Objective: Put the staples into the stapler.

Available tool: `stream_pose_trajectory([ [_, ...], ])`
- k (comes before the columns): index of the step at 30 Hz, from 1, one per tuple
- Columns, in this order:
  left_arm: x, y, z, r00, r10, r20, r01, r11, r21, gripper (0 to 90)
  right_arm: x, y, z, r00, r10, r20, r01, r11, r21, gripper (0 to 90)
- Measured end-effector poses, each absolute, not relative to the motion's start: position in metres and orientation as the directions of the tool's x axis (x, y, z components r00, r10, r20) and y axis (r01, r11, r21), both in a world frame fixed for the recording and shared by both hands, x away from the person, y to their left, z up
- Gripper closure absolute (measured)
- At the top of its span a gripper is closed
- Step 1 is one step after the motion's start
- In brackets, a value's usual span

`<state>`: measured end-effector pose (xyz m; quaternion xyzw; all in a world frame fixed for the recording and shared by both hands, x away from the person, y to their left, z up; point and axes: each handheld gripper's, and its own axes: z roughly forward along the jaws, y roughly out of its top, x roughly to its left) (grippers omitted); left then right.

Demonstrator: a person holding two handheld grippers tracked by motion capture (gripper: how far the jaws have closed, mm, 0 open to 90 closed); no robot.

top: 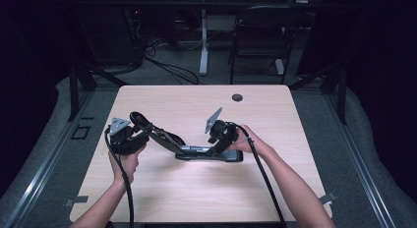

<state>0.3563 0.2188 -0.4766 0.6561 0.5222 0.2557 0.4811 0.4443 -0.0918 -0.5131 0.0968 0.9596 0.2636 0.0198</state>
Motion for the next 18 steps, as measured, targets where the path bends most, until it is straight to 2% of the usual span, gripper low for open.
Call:
stream_pose_trajectory([
  [2,0.356,0.219,-0.477,0.325,0.931,-0.168,0.437,0.010,0.899,58.8,0.442,-0.096,-0.512,-0.968,0.250,0.003,0.214,0.823,0.526,36.4],
  [6,0.356,0.219,-0.477,0.324,0.931,-0.167,0.436,0.010,0.900,58.8,0.439,-0.104,-0.513,-0.951,0.310,0.015,0.270,0.800,0.536,31.4],
  [9,0.357,0.219,-0.477,0.325,0.931,-0.166,0.436,0.009,0.900,58.9,0.437,-0.108,-0.513,-0.940,0.342,0.008,0.294,0.797,0.527,29.6],
  [18,0.356,0.219,-0.477,0.325,0.931,-0.166,0.436,0.008,0.900,58.8,0.426,-0.113,-0.501,-0.912,0.408,-0.035,0.329,0.783,0.528,31.7],
])
